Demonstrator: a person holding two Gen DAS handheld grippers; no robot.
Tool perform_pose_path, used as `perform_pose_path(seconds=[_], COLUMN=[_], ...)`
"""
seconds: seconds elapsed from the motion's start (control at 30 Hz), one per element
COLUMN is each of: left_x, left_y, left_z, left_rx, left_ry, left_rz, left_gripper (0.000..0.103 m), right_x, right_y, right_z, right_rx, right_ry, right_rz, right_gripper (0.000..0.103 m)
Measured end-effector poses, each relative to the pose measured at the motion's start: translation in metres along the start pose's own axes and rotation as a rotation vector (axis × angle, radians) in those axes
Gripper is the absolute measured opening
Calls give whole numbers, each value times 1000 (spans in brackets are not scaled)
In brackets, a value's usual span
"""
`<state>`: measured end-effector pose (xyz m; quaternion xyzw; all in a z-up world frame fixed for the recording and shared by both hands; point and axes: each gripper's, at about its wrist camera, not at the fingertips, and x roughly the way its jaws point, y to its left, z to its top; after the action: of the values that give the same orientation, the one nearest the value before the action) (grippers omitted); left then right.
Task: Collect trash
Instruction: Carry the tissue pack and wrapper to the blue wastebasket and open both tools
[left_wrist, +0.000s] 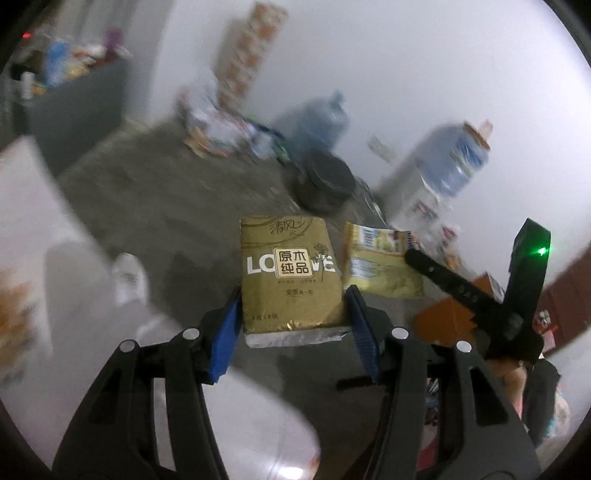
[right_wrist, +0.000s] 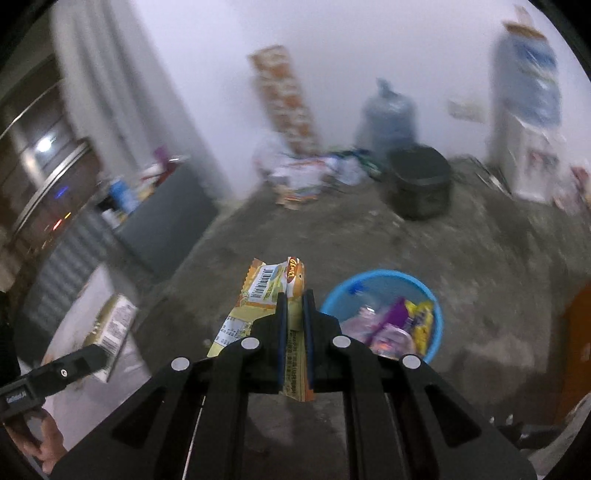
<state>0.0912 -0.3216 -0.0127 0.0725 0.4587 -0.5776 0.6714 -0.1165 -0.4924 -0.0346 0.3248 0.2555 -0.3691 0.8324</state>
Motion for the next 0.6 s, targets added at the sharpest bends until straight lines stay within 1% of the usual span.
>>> perform_pose_path(seconds=[0.13, 0.17, 0.23, 0.27, 0.33, 0.4, 0.43, 0.47, 0.5, 0.53, 0.6], left_x=[83, 107, 142, 162, 195, 217, 225, 230, 234, 237, 229], left_y=[-12, -15, -18, -19, -15, -4, -1, 3, 6, 7, 12], left_z=[20, 23, 26, 27, 28, 28, 30, 31, 34, 39, 44], left_rx=[13, 17, 22, 25, 9, -25, -48, -67, -78, -83, -97], left_ry=[133, 171, 209, 230, 268, 293, 295, 300, 306, 304, 278], left_rz=[-36, -47, -62, -66, -78, -84, -102, -115, -109, -102, -107], left_gripper=[52, 52, 51, 53, 53, 53, 53, 53, 53, 53, 61], right_x=[42, 57, 83, 95, 124, 163, 177, 185, 192, 196, 193], right_y=[-41, -52, -76, -82, -105, -130, -140, -146, -150, -154, -153], right_z=[-1, -4, -10, -13, -25, -40, -47, -51, -55, -60, -61], right_rx=[105, 136, 194, 216, 272, 325, 352, 370, 380, 387, 384], right_ry=[34, 45, 60, 67, 102, 180, 215, 237, 259, 277, 261], right_rz=[-58, -85, -122, -130, -153, -179, -186, -192, -202, -222, -218], right_gripper=[9, 9, 10, 12, 14, 22, 22, 26, 35, 38, 44])
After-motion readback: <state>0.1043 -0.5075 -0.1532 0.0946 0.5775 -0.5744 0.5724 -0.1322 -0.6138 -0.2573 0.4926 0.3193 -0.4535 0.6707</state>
